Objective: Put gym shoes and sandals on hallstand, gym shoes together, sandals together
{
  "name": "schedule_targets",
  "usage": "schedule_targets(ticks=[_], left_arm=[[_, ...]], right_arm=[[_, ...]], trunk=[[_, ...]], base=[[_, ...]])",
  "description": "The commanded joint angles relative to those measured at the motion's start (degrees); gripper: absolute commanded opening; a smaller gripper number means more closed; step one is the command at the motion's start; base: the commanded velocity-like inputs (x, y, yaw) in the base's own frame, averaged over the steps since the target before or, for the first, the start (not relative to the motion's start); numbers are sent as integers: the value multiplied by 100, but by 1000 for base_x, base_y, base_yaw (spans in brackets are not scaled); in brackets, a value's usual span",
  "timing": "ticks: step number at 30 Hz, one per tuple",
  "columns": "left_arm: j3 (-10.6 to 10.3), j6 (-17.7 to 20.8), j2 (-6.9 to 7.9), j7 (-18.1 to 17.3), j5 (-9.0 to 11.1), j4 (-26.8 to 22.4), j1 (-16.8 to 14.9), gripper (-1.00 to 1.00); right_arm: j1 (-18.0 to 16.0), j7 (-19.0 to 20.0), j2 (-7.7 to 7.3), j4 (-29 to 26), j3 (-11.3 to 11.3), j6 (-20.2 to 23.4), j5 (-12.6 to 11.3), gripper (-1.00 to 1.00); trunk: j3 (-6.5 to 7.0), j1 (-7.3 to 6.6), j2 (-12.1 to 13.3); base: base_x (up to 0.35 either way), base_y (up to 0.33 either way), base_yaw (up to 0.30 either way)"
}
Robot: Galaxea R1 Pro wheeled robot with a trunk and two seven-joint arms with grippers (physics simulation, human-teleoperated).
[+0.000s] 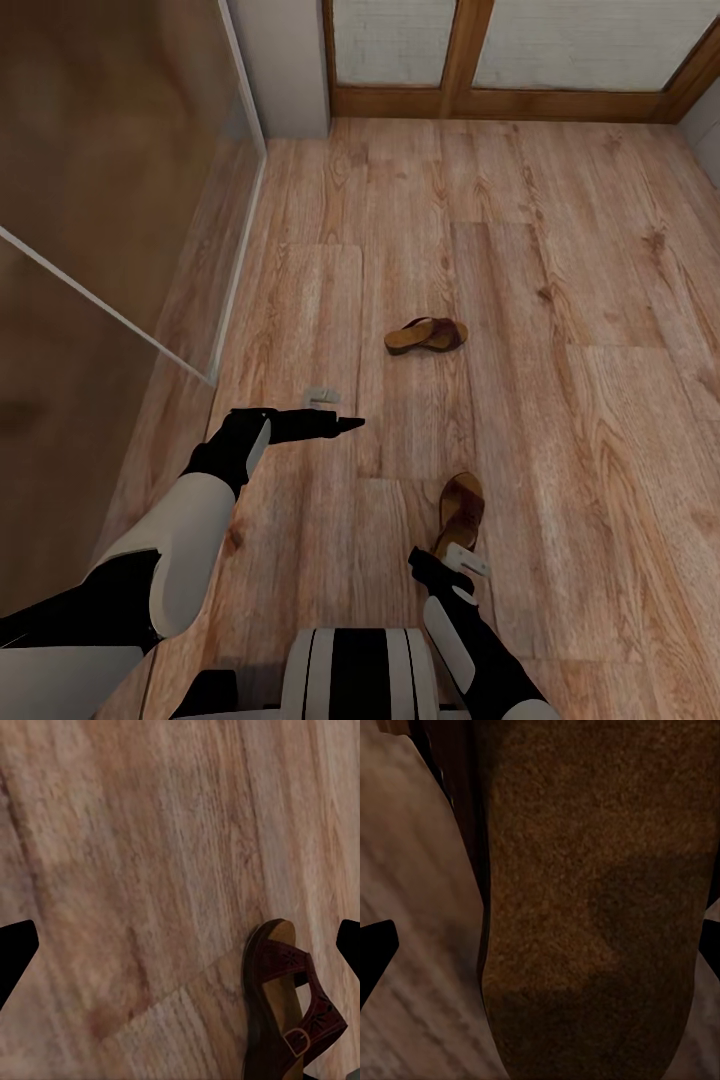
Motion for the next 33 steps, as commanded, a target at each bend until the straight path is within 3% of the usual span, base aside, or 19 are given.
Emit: schedule_targets(ticks=[1,13,14,33], left_arm=[[48,49,-8,-38,-41,-8,-3,100],[48,52,-6,-39,-42,-8,-3,100],[48,52,-6,-38,-40,-8,-3,100],[48,52,14,-34,-45,-8,-12,100]], right_arm=[[-1,-37,0,-11,8,31,-11,100],[-1,-53,-11,-11,7,32,-11,100],[-1,-53,-13,-11,7,31,-11,-100],[-1,-50,-77,-11,0,36,-20,-100]], trunk=[[-3,-1,-1],[-3,-1,-1],[-3,-1,-1],[-3,-1,-1]], base=[[0,0,0],[0,0,0],[0,0,0],[0,0,0]])
